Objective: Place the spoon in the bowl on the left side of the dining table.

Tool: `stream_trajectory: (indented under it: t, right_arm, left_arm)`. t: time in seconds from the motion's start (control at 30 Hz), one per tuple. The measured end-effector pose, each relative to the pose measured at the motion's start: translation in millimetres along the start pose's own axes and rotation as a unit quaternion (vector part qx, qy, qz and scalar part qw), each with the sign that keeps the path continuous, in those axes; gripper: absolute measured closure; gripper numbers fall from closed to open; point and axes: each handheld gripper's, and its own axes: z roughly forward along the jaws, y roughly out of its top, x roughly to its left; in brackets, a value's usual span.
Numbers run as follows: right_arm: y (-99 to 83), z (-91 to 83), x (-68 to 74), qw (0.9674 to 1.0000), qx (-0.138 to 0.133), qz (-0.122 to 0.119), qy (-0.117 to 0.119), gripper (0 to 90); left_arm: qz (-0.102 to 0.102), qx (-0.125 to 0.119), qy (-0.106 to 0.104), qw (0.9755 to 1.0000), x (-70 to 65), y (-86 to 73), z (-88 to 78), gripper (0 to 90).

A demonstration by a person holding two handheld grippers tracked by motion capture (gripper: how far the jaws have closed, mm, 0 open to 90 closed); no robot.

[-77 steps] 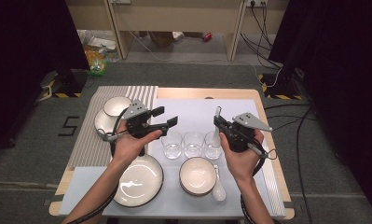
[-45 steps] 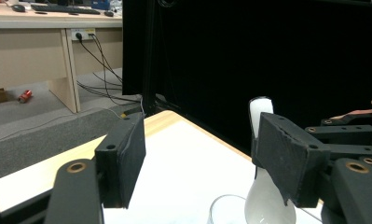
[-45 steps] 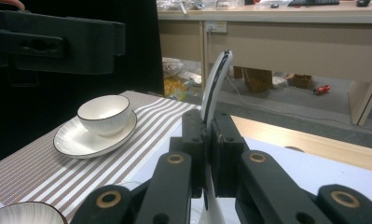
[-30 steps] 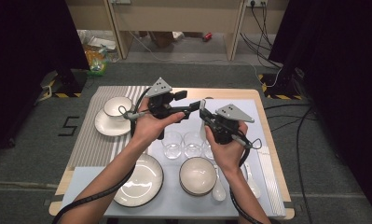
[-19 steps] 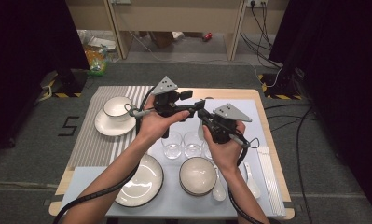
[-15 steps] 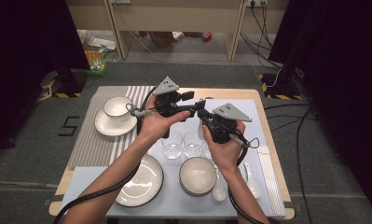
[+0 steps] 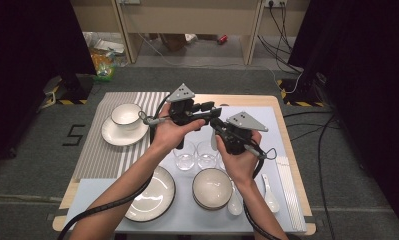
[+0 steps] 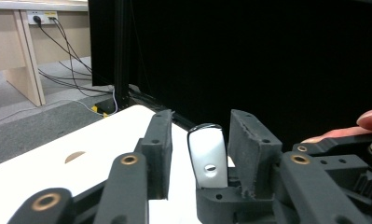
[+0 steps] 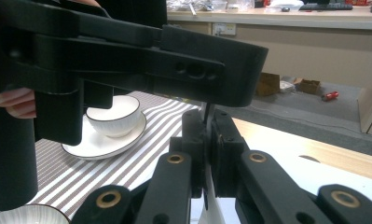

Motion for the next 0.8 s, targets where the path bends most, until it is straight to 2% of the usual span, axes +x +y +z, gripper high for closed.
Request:
stream_trajectory:
  t: [0.1, 0.3, 0.7, 0.8]
  right_arm:
    - [-0.4, 0.3, 0.1, 1.0, -0.001, -0.002, 0.0, 86.2]
    - [-0.6, -0.4, 0.7, 1.0, -0.003, -0.003, 0.001, 86.2]
    - [-0.3, -1.1, 2.0, 1.0, -0.008, -0.004, 0.003, 85.6]
    - [0.7, -1.9, 1.2, 0.9999, -0.008, -0.005, 0.006, 83.0]
  left_arm:
    - [0.001, 0.003, -0.006, 1.0, -0.3, -0.4, 0.7, 64.6]
    - [0.011, 0.004, -0.004, 0.9999, 0.1, -0.4, 0.3, 70.1]
    - [0.014, 0.0, -0.006, 0.9999, -4.3, 0.9, -2.6, 72.7]
    - [0.013, -0.004, -0.005, 0.9999, -6.6, 1.4, -3.1, 72.8]
